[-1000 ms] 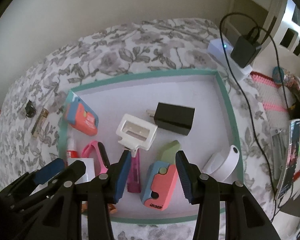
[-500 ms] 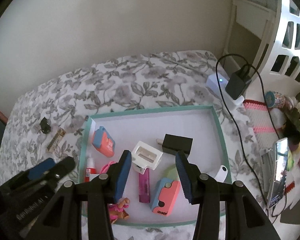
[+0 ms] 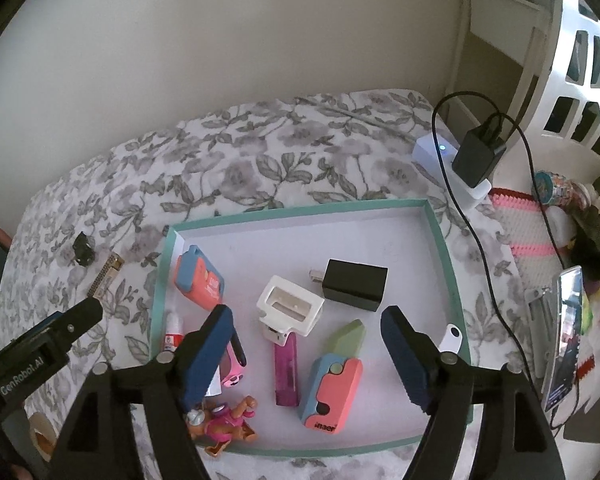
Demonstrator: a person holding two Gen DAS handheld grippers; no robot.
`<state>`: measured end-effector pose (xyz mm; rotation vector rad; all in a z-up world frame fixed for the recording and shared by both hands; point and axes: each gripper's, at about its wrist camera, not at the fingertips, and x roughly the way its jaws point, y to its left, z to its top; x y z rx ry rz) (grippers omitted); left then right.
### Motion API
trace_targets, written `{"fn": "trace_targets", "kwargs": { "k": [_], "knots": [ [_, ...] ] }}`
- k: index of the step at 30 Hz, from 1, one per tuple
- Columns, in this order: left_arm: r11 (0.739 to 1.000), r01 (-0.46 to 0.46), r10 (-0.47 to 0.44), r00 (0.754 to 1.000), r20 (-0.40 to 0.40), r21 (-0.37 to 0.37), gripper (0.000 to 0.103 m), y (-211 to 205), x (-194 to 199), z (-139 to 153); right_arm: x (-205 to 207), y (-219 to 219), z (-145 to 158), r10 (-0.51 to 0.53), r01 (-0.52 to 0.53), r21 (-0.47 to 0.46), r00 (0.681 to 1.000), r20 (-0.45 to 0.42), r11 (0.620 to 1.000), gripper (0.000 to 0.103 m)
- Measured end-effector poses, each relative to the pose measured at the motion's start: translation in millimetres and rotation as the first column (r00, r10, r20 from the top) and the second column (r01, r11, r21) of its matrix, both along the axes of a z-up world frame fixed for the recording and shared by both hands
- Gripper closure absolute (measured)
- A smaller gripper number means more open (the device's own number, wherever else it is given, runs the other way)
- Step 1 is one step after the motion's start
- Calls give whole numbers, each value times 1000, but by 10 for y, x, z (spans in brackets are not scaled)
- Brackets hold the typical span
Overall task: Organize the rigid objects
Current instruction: 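Move both open tools toward the black toy car and patterned strip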
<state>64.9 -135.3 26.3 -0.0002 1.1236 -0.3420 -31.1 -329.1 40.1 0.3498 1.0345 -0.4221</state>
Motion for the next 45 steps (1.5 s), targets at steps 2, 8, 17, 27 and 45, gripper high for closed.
{"fn": "trace_targets", "kwargs": {
  "k": [2,8,17,27,45],
  "knots": [
    [1000,-3,3,1000,7,11,9,8,3,0,4,4,-3,0,0,-2,1000,-1,1000,24],
    [999,-22,21,999,31,41,9,34,9,-4,18,18,-31,4,-4,-13,1000,-14,1000,7],
    [996,-20,17,999,46,85,9,19,13,-26,63,100,-44,37,-38,-35,999,-19,999,0],
    [995,-59,54,997,62,75,9,197,101,31,168,358,-17,88,-87,-34,996,19,996,0],
    [957,-285,283,958,31,56,9,1338,547,18,402,1095,-70,248,-246,-78,969,7,966,0]
  ]
}}
